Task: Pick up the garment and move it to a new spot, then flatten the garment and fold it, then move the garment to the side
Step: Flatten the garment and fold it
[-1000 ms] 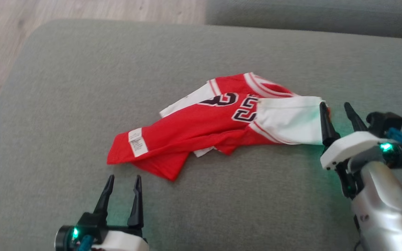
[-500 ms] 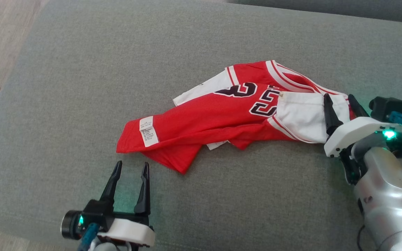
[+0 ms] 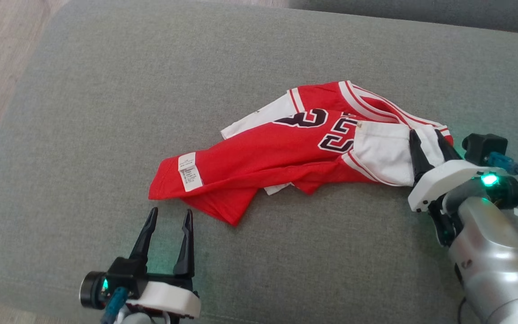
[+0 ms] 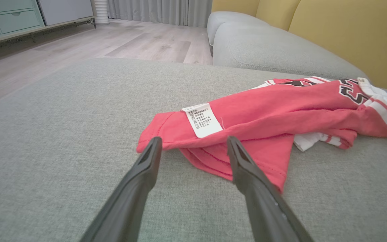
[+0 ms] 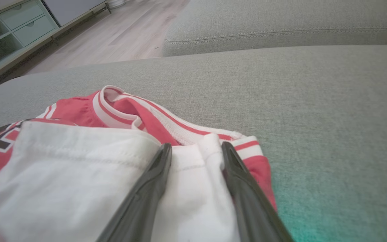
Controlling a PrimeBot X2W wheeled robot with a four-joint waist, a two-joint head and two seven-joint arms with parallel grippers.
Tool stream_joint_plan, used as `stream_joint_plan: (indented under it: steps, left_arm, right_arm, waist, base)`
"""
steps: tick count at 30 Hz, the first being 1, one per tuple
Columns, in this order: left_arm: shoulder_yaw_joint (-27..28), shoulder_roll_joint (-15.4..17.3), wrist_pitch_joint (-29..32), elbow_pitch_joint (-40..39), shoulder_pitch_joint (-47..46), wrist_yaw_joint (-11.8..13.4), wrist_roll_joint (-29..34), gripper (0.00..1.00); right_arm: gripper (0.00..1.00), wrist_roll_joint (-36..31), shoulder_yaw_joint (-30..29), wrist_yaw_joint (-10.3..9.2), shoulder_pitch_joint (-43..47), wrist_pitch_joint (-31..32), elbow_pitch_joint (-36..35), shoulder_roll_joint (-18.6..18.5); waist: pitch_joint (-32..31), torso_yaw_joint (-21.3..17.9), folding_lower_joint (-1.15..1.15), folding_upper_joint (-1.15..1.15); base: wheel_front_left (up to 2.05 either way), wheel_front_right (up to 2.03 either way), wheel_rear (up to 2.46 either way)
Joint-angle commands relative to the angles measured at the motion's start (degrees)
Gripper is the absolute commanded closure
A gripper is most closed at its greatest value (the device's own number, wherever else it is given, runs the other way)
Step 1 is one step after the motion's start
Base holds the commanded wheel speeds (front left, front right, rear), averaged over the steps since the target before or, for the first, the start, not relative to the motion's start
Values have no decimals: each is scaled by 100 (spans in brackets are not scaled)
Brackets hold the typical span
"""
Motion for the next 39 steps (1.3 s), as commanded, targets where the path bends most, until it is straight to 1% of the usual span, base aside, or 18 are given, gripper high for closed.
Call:
stream_joint_plan:
  steps: [1, 2, 3, 4, 6, 7, 8, 11, 13, 18, 24, 25, 26, 27, 28, 33, 36, 39]
  left_arm:
    - [141, 5, -37, -141, -155, 27, -37, 0]
    - [141, 5, -37, -140, -147, 25, -43, 0]
    - [141, 5, -37, -138, -142, 24, -46, 0]
    - [142, 5, -37, -133, -138, 23, -50, 0]
    - [149, 5, -37, -123, -130, 22, -54, 0]
    - [155, 5, -37, -120, -127, 22, -56, 0]
    - [163, 5, -37, -115, -122, 22, -55, 0]
    - [202, 5, -37, -92, -75, 7, -56, 0]
    - [236, 5, -37, -80, -27, -11, -49, 0]
    - [343, 5, -37, -50, 136, -61, -14, 0]
    - [537, 5, -37, -17, 438, -96, 19, 0]
    - [581, 5, -37, -5, 494, -106, 23, 0]
    - [620, 5, -37, 5, 543, -115, 26, 0]
    - [656, 5, -37, 12, 586, -124, 29, 0]
    - [691, 5, -37, 15, 622, -127, 31, 0]
    - [805, 5, -37, 23, 709, -132, 22, 0]
    - [878, 5, -37, 28, 737, -134, 39, 0]
    - [947, 5, -37, 32, 735, -134, 82, 0]
  right_arm:
    - [39, 82, 215, -4, -202, -123, -76, 2]
    - [50, 107, 249, -4, -206, -134, -63, -2]
    - [55, 131, 281, -4, -211, -143, -49, -8]
    - [69, 154, 311, -4, -215, -152, -32, -14]
    - [84, 196, 364, -4, -229, -183, -40, -32]
    - [96, 216, 387, -4, -237, -199, -54, -41]
    - [100, 237, 396, -4, -248, -218, -84, -49]
    - [100, 251, 418, -4, -259, -264, -266, -90]
    - [100, 227, 401, -4, -247, -276, -592, -126]
    - [100, 73, 362, -4, 234, -280, -2022, -265]
    - [99, 113, 432, -4, 1542, -281, -3526, -497]
    - [87, 182, 459, -4, 1809, -281, -3689, -540]
    - [62, 231, 507, -4, 2077, -281, -3787, -613]
    - [19, 264, 499, -4, 2326, -281, -3843, -683]
    - [0, 333, 441, -4, 2569, -281, -3868, -719]
    - [0, 475, 102, -4, 3214, -281, -3951, -771]
    - [0, 415, -163, -4, 3379, -281, -4009, -683]
    - [0, 256, -375, -4, 3318, -282, -4070, -498]
  waist:
    - [-26, -2, 0, 0]
    - [-34, 0, 0, 0]
    - [-42, 2, 0, 0]
    - [-52, 5, 0, 0]
    - [-73, 9, 0, 0]
    - [-86, 9, 0, 0]
    - [-105, 8, 0, 0]
    - [-197, -16, 0, 0]
    - [-284, -51, 0, 0]
    - [-617, -190, 0, 0]
    - [-1093, -504, 0, 0]
    - [-1160, -567, 0, 0]
    - [-1210, -623, 0, 0]
    - [-1243, -679, 0, 0]
    - [-1271, -732, 0, 0]
    - [-1338, -890, 0, 0]
    - [-1368, -970, 0, 0]
    - [-1394, -1006, 0, 0]
  base:
    - [0, 0, 0]
    - [0, 0, 0]
    - [0, 0, 0]
    - [0, 0, 0]
    - [0, 0, 0]
    - [0, 0, 0]
    - [0, 0, 0]
    - [0, 0, 0]
    - [0, 0, 0]
    - [0, 0, 0]
    - [0, 0, 0]
    - [0, 0, 0]
    - [0, 0, 0]
    - [0, 0, 0]
    - [0, 0, 0]
    - [0, 0, 0]
    - [0, 0, 0]
    - [0, 0, 0]
